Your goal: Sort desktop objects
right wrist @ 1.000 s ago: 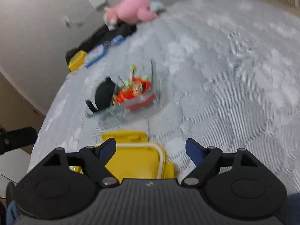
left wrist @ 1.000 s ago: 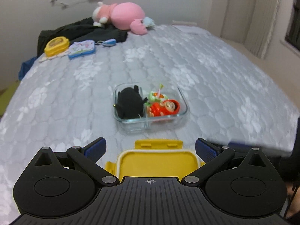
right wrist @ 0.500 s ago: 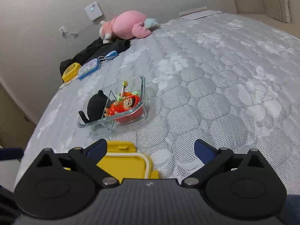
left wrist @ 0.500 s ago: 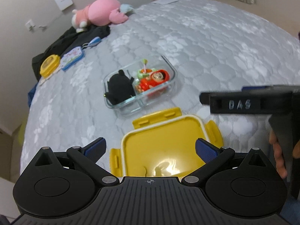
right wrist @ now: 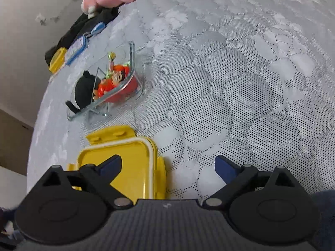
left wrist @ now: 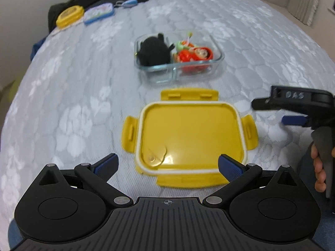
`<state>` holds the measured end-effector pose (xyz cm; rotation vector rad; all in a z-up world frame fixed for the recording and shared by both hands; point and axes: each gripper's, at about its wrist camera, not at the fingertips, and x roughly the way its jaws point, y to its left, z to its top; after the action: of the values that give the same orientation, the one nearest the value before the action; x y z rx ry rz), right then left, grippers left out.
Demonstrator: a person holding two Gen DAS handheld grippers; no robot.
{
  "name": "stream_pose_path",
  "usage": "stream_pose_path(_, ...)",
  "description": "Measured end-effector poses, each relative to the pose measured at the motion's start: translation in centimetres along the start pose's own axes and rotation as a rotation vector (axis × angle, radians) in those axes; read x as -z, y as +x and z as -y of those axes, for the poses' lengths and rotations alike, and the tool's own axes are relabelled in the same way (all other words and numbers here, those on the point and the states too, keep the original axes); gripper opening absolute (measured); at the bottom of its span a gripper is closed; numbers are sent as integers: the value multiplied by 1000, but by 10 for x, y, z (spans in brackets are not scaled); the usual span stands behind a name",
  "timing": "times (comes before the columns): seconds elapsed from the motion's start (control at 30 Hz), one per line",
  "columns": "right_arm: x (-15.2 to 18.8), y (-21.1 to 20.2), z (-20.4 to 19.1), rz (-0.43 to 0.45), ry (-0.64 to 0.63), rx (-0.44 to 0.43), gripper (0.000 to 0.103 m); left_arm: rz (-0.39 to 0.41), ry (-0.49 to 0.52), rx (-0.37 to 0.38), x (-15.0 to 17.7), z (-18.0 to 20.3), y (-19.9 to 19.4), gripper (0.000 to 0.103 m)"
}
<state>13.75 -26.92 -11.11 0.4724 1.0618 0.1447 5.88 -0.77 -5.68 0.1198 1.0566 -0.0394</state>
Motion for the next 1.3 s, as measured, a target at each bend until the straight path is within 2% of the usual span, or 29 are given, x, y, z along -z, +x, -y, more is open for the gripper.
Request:
stream_pose_path(0.1, 4, -3, -9, 42, -60, 56, 97, -7, -2, 15, 3, -2, 0, 103)
stream_pose_path(0.23, 11, 8, -30, -31, -206, 95, 97, -7, 21, 42, 7, 2, -2, 103)
stream_pose_path(0.3, 14, 12, -34, -48, -237, 112, 97, -11, 30, 51, 9, 2, -1, 103)
stream_pose_path(0.4, 12, 20, -29, -100, -186, 112, 97, -21, 45, 59, 12, 3, 2, 103)
stream_pose_path(0.47, 10, 28, -22, -169, -122, 71, 97, -31, 51, 56, 14, 3, 5, 103)
stream_pose_path(0.57, 8, 34, -19, -220, -93, 15, 97, -55, 73, 50, 18, 5, 10, 103)
stream_pose_path(0.77, 17, 38, -34, -204, -205, 71, 97, -184, 154, 68, 28, 14, 23, 103)
stream_pose_path(1.0, 23, 40, -47, -152, -303, 93, 100, -228, 172, 80, 34, 18, 34, 103)
stream_pose_path(1.17, 22, 35, -49, -75, -305, 17, 100, -253, 162, 90, 39, 15, 43, 103)
stream_pose_path(1.2, 20, 37, -48, -81, -291, -2, 100, -258, 159, 97, 39, 14, 45, 103)
stream_pose_path(1.3, 13, 49, -47, -170, -245, -43, 99, -269, 150, 117, 40, 11, 50, 103)
